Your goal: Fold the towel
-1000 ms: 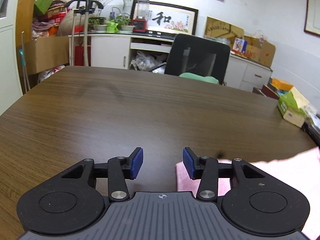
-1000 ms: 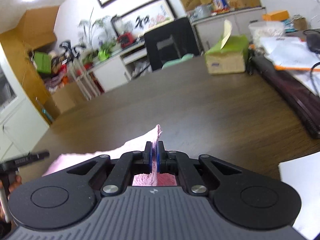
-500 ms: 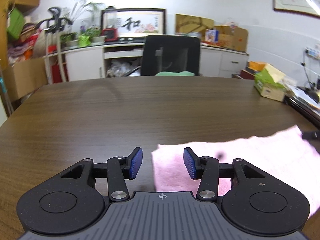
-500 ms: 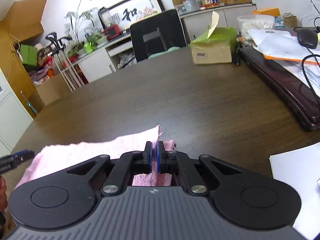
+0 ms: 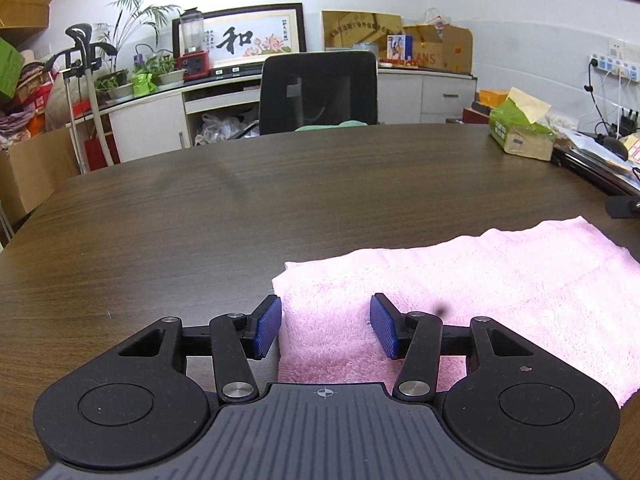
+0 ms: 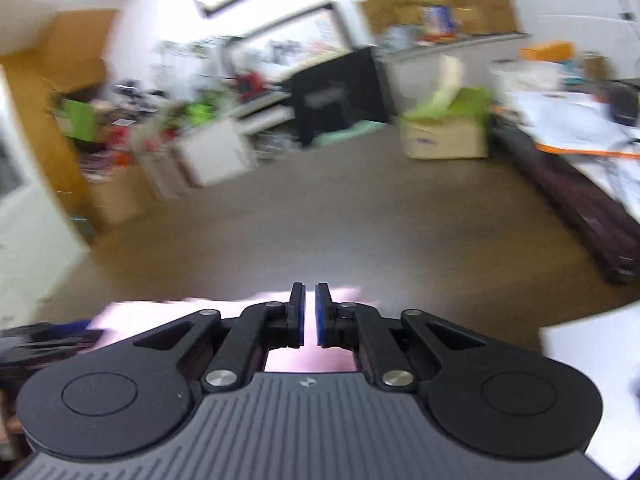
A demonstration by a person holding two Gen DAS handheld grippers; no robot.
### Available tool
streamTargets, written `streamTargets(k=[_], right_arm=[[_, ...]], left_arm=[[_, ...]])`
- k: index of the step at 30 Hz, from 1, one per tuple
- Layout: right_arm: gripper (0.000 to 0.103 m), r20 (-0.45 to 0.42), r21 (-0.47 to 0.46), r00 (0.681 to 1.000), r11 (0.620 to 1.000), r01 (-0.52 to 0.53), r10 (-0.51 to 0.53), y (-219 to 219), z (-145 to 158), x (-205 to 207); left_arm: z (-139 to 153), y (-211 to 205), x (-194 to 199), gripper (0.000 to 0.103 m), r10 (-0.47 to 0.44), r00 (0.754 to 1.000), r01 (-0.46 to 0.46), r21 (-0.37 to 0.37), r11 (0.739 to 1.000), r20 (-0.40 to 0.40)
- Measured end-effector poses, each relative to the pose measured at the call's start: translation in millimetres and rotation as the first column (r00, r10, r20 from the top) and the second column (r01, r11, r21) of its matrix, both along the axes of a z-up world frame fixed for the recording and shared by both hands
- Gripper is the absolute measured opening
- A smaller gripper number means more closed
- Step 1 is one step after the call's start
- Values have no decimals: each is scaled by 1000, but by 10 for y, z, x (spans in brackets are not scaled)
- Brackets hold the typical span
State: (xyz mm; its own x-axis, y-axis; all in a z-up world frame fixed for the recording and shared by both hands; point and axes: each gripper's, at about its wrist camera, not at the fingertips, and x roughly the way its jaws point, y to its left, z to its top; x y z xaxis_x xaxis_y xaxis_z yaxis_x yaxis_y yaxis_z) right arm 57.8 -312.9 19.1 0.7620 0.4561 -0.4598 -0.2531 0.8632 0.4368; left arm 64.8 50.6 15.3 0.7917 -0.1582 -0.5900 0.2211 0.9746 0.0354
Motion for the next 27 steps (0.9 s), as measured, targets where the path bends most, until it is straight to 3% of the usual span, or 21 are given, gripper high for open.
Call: streamTargets(k=[3,5,7,15,17,19,22,25,27], right_arm=[[11,-53,35,995,996,-85,87,91,-20,3],[11,-109,-34,989,994,-106,101,169,-72,4],[3,-140,-143,988,986,-86,66,221,-133,-2],[4,-107,-257,994,966,-39,11,269,-86,-49],[12,-82,-273,997,961,-30,8,292,-63,-94],[13,-41,-273,999,961,-37,27,296,-27,-180],[23,4,-226,997,971,-78,81,309,57,-400],[23,-35,-174,994,978,-111,106,286,54,-585],[23,-90,-195,995,979,-66,49,240,-20,-635]], left_arm=[[8,0,-10,54,4,1000,-4,9,1000,-1],[11,-3,-21,54,6,1000,-6,17,1000,-1],[12,-23,-46,54,7,1000,-7,30,1000,-1],[17,-136,-314,54,-24,1000,24,68,997,7],[15,-163,-374,54,-20,1000,18,85,996,20],[21,-148,-403,54,-6,1000,5,69,998,20],[44,-90,-395,55,5,1000,-5,39,999,15],[105,22,-414,55,32,999,-33,15,999,30],[169,108,-429,56,61,997,-61,-4,998,55]])
